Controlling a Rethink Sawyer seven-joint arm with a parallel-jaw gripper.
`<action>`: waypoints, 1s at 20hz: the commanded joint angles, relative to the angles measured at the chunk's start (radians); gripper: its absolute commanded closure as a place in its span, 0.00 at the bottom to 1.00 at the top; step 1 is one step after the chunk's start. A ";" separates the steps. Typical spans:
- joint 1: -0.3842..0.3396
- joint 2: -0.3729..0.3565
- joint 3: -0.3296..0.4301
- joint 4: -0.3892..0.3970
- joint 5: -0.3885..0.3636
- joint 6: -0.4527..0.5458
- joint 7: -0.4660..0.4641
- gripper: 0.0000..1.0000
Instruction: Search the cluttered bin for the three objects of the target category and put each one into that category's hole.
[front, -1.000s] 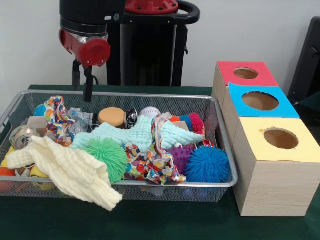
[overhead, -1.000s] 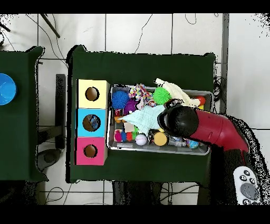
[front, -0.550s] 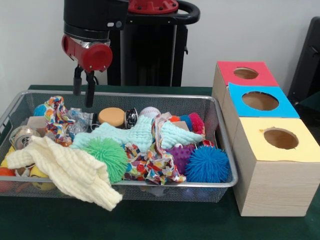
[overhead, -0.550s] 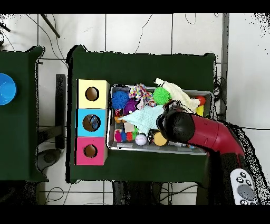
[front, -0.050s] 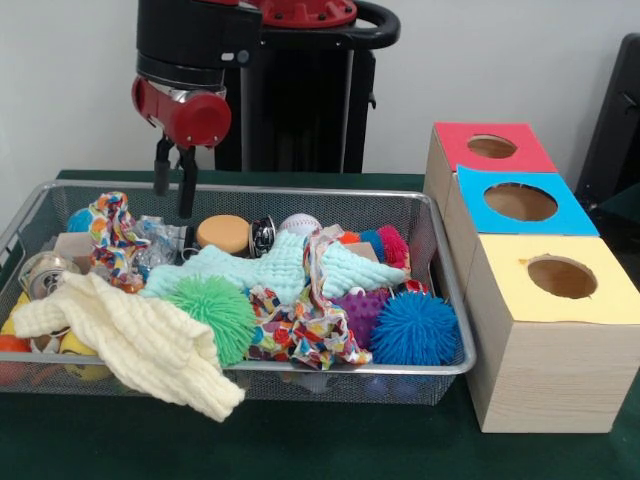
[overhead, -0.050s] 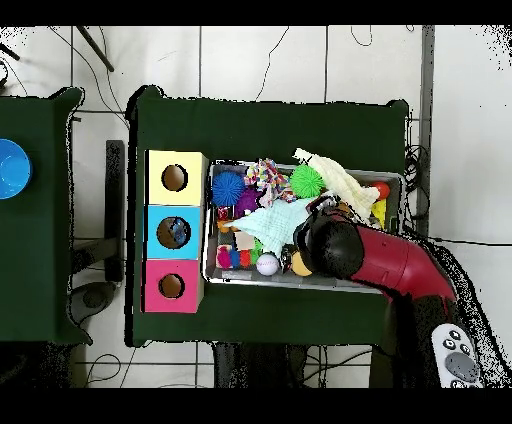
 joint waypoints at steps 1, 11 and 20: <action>-0.023 0.031 -0.011 0.109 -0.040 -0.080 0.059 0.00; -0.081 0.044 0.009 0.160 -0.068 -0.183 0.034 0.00; -0.092 0.060 -0.014 0.166 -0.105 -0.260 0.030 0.00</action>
